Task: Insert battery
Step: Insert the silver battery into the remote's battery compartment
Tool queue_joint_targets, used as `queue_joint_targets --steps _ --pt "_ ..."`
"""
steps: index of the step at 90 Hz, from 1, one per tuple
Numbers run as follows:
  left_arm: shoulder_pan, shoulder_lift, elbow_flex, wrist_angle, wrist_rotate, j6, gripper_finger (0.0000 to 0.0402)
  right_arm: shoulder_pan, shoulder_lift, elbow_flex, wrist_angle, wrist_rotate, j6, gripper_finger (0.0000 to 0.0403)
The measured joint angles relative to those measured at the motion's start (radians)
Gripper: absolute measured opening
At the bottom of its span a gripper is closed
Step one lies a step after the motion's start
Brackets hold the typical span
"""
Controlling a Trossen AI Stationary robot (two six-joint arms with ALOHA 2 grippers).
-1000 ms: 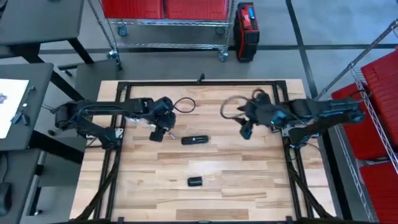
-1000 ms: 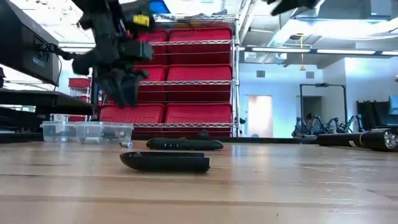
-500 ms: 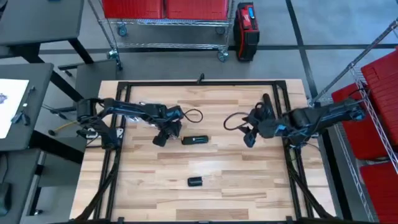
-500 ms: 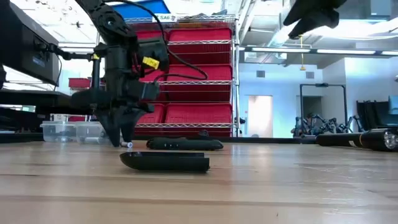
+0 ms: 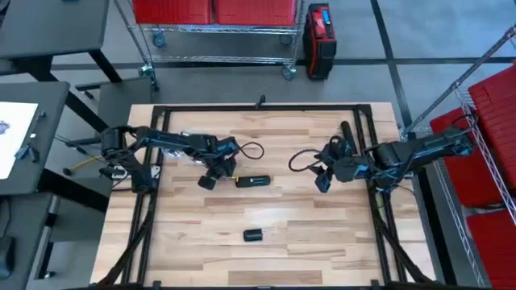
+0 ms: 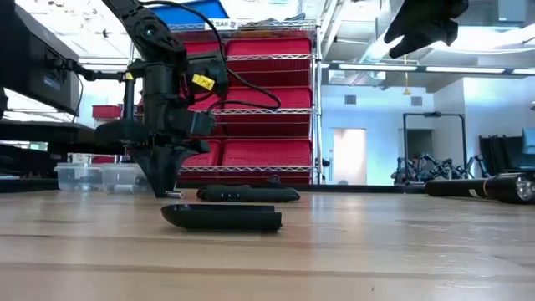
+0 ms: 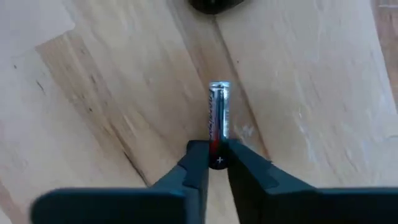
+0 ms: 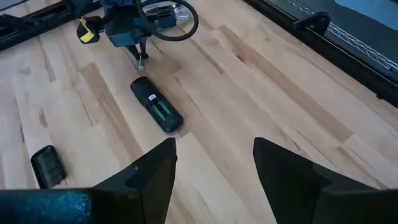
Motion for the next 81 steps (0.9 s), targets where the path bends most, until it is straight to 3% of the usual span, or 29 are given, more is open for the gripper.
queue_joint_targets --steps 22,54,81 --pt "-0.005 -0.003 0.028 -0.043 -0.011 -0.131 0.0008 -0.009 0.0 -0.004 -0.001 0.001 -0.028 0.0203" --pt "-0.006 0.001 0.288 -0.361 -0.014 -0.328 0.0004 -0.079 0.0 -0.094 0.022 0.001 -0.027 0.0203" --pt "-0.017 0.051 0.488 -0.39 0.14 -0.56 0.0002 -0.161 0.009 -0.198 0.138 -0.047 -0.027 0.0203"
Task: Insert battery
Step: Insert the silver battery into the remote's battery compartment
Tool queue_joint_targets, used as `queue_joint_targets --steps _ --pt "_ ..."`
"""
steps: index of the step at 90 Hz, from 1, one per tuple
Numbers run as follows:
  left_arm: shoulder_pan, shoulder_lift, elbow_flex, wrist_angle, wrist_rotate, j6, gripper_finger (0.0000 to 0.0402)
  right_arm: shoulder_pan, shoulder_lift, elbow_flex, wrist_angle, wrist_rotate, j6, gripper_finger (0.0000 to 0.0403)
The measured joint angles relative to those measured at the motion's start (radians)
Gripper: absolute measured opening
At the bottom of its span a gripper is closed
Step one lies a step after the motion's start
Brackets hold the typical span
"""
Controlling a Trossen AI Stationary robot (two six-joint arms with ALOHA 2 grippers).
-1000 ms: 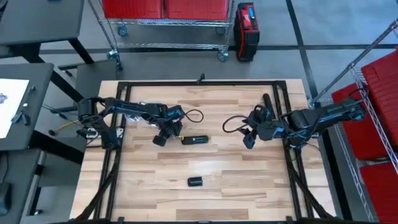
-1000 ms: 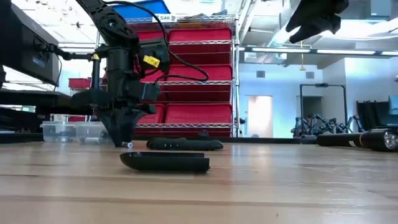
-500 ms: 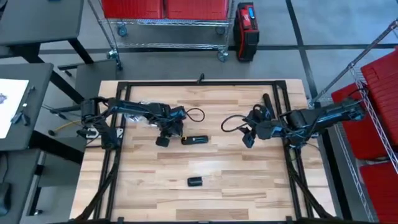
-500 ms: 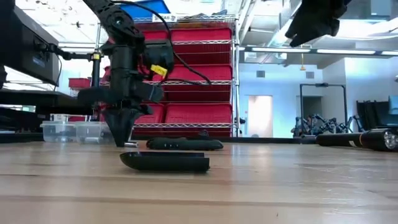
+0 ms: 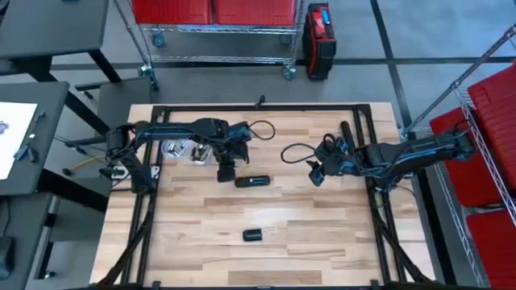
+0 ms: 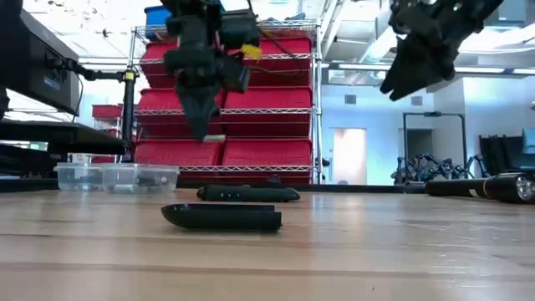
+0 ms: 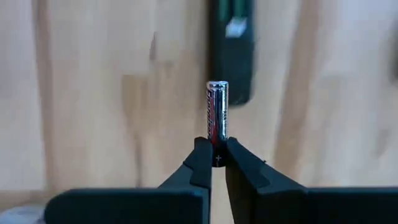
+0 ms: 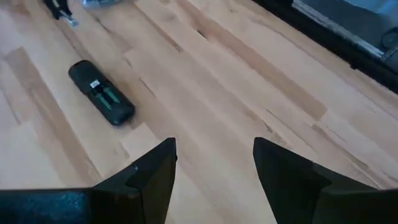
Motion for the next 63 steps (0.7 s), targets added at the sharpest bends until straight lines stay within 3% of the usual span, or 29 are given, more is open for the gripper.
queue_joint_targets --steps 18,40,63 --pt "-0.046 0.181 0.18 -0.095 0.021 -0.031 0.0001 -0.049 0.0 -0.032 -0.007 -0.085 -0.002 0.0203" --pt "-0.08 0.413 0.433 -0.194 0.022 -0.04 0.0001 -0.05 0.0 -0.039 -0.021 -0.116 -0.021 0.0203" --pt "-0.08 0.539 0.53 -0.282 0.024 -0.023 0.0001 -0.02 0.0 -0.039 -0.05 -0.116 -0.026 0.0203"
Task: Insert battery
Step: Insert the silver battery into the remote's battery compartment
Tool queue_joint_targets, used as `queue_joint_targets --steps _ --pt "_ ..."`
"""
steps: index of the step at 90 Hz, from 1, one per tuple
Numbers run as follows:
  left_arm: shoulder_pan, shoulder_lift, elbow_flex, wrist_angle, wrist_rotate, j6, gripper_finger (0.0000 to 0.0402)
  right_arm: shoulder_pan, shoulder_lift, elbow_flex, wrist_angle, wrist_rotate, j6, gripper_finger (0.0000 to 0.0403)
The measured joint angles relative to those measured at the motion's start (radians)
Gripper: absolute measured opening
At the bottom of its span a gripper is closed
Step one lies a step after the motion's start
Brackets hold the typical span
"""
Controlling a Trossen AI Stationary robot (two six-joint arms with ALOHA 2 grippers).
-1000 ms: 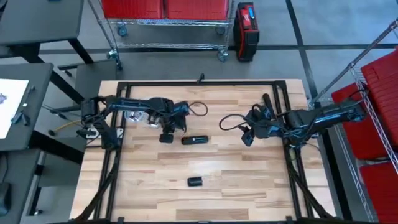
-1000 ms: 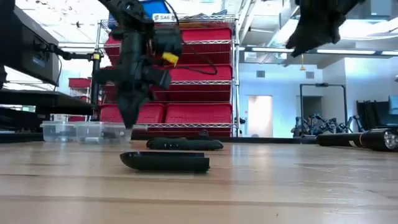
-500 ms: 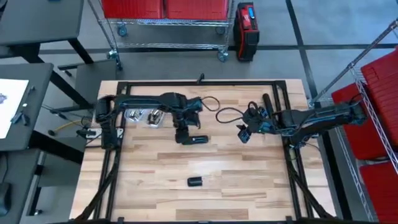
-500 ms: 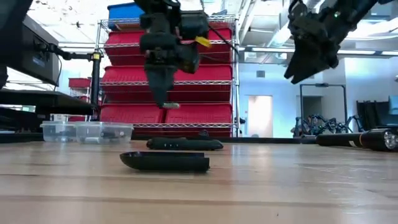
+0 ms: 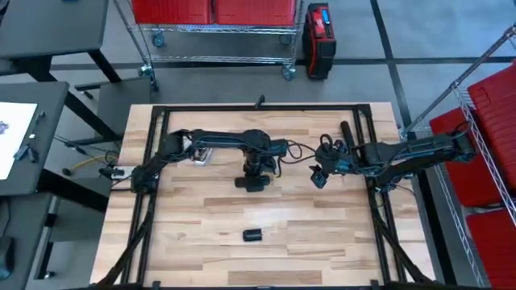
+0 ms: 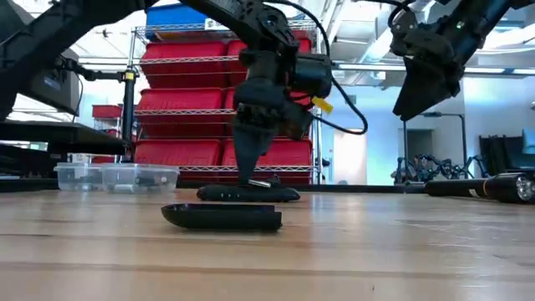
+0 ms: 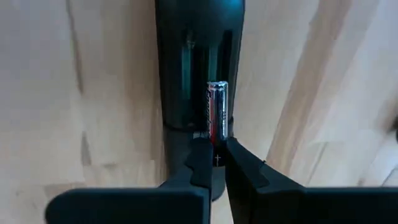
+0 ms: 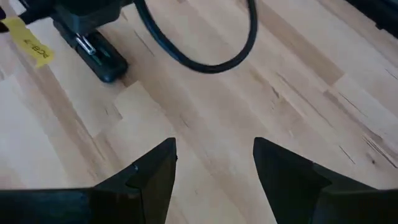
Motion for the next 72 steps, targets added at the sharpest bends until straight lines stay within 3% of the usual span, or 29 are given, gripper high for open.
queue_joint_targets --steps 33,72 --pt "0.03 0.002 0.0 0.038 0.0 -0.04 0.0001 0.038 0.0 0.0 0.007 0.001 0.0 0.0203" --pt "0.026 0.003 0.0 0.039 0.023 0.036 0.0001 0.037 0.0 0.0 0.01 0.003 0.0 0.0203"
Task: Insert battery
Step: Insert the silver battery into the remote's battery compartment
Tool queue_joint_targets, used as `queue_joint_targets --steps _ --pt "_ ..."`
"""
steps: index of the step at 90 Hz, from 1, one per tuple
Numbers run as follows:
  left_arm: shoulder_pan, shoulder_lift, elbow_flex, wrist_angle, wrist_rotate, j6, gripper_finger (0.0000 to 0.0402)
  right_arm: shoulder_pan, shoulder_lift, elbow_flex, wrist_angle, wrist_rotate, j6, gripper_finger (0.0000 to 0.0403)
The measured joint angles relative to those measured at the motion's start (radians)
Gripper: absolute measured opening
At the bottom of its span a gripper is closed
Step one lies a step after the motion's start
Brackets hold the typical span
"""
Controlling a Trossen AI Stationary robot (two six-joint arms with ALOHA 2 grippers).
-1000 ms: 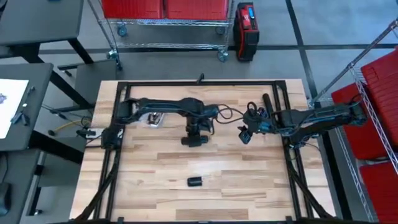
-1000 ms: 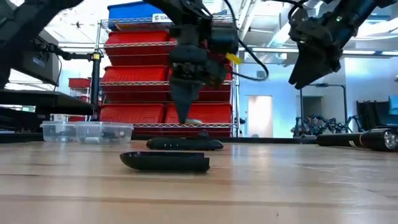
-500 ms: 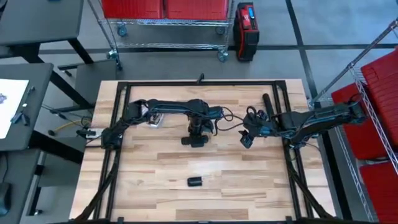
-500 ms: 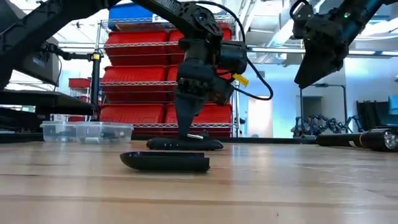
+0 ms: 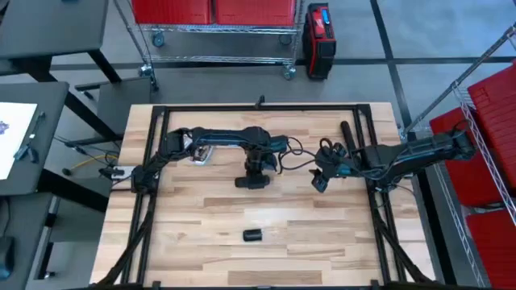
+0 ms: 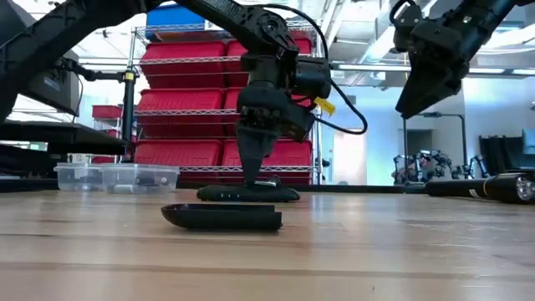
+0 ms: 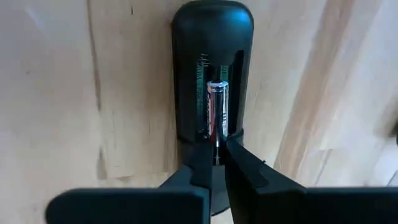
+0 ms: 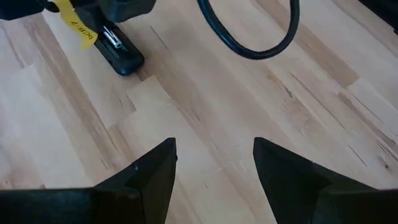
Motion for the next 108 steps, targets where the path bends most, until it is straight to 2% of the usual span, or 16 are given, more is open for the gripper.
queue_joint_targets --steps 27,78,90,108 --pt "-0.002 0.0 0.0 0.02 0.0 0.0 0.0005 0.0 0.0 0.0 0.012 0.002 0.0 0.0203" --pt "-0.002 0.002 0.0 -0.001 -0.004 -0.026 0.0082 0.0 0.0 0.0 0.015 0.004 0.0 0.0203" --pt "-0.002 0.003 0.046 -0.069 -0.009 -0.004 0.0089 -0.001 0.0 0.0 0.024 0.004 -0.004 0.0203" --pt "-0.002 0.003 0.116 -0.16 -0.023 0.004 0.0087 -0.023 0.0 0.0 0.08 0.004 -0.093 0.0203"
